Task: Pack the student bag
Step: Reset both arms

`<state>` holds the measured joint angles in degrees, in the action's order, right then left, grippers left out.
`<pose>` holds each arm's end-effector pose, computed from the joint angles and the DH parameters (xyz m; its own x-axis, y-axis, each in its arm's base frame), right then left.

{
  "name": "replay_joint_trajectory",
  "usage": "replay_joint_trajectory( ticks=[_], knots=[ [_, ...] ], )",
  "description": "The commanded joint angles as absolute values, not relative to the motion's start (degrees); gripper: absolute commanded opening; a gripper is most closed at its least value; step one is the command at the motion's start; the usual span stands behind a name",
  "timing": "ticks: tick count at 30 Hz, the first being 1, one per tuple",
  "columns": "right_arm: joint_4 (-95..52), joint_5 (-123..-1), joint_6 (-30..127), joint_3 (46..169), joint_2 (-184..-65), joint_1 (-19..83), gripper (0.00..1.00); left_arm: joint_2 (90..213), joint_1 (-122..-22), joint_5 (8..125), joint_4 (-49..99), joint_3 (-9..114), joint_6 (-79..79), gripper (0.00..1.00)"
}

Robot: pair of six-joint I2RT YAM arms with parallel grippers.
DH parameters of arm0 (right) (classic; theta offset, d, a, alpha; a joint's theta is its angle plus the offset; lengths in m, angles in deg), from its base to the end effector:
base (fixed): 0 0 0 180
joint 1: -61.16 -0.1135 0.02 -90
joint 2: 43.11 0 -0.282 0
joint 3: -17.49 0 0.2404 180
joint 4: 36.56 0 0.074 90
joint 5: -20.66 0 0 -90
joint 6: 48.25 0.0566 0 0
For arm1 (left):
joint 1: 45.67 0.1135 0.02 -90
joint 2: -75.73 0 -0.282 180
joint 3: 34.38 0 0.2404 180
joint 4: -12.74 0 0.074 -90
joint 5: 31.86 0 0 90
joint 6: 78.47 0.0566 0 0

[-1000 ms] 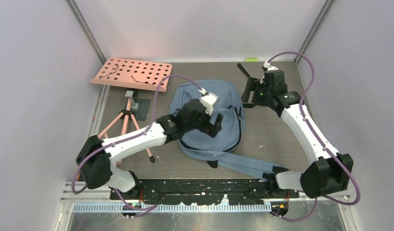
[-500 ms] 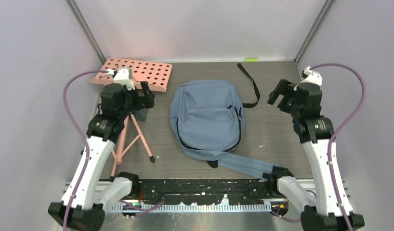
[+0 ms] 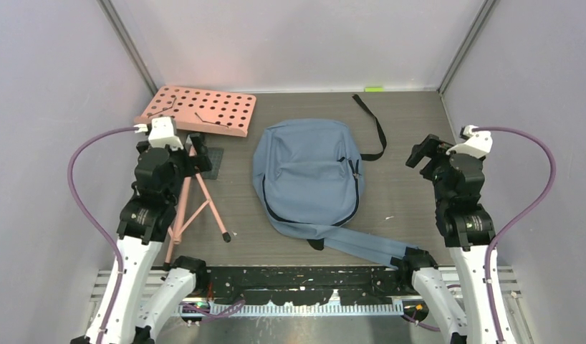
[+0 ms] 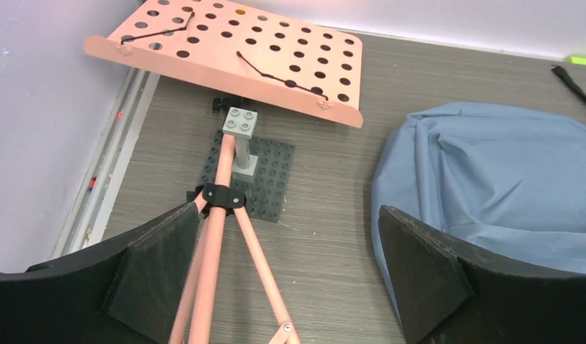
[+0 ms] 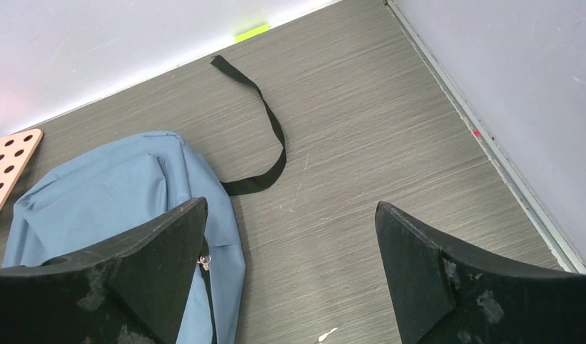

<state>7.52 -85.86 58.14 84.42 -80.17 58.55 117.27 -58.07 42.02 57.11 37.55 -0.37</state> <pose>0.1284 -0.0103 0.3717 -0.1699 0.2631 -0.9497 0.2915 0.9340 0.2066 0.1410 -0.0149 0.3911 -0.2192 -0.1546 -0.9634 -0.1043 0.9854 -0.1345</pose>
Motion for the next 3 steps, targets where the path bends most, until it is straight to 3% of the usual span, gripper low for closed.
replay_joint_trajectory(
  ticks=[1,3],
  knots=[
    [4.25,-87.25,56.96,85.43,-80.58,58.63,0.93,117.68,-58.06,40.49,56.64,37.26,0.78,1.00],
    [4.38,-87.34,56.92,85.50,-80.56,58.62,0.93,117.42,-58.06,40.69,56.56,37.06,0.89,1.00]
  ],
)
